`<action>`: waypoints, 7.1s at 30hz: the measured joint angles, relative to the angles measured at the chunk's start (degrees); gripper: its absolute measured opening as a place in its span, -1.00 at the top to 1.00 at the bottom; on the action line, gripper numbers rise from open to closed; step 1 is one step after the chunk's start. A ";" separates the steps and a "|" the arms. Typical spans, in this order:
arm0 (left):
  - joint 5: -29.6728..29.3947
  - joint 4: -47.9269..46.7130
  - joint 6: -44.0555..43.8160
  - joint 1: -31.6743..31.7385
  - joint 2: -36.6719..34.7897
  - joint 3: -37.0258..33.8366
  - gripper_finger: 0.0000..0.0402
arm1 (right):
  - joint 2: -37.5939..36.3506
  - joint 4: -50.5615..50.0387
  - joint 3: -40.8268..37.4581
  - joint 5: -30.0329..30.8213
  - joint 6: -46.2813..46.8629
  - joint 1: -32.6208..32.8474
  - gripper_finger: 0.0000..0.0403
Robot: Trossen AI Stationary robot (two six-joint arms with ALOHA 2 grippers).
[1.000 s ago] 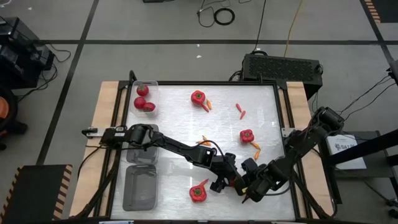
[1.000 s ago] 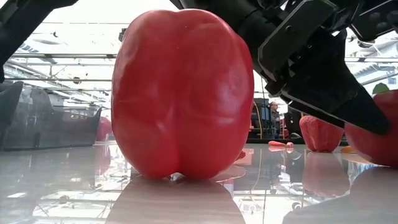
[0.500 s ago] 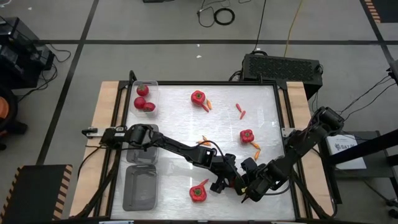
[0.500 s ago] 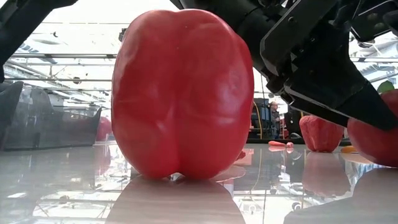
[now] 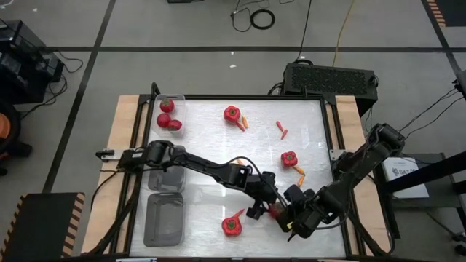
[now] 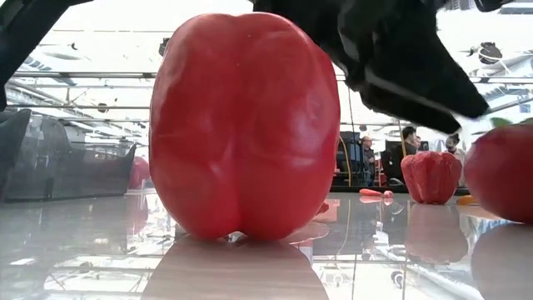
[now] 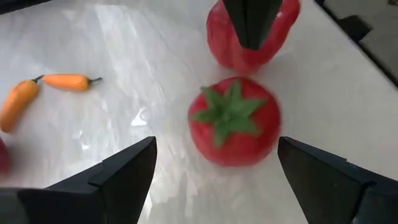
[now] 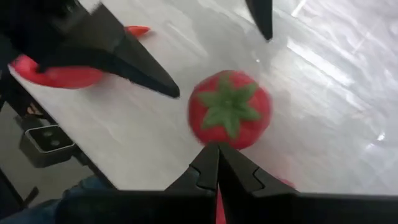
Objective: Sort produce into baskets
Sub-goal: Put the red tomato into the transparent bin, then put the red bell pepper into the top black bin
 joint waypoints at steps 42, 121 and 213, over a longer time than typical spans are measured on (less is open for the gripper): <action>-9.50 11.52 -10.14 -4.37 5.70 -0.09 -0.90 | 0.09 -14.78 6.20 1.73 9.02 8.70 1.00; -21.02 -14.16 -19.98 54.18 -67.44 -62.48 -0.47 | 0.05 2.07 6.13 8.74 -25.02 -20.43 1.00; -17.24 -5.64 -28.11 41.75 -70.65 -58.05 -0.89 | 0.01 -9.56 -10.58 -18.34 -40.68 -51.99 -0.89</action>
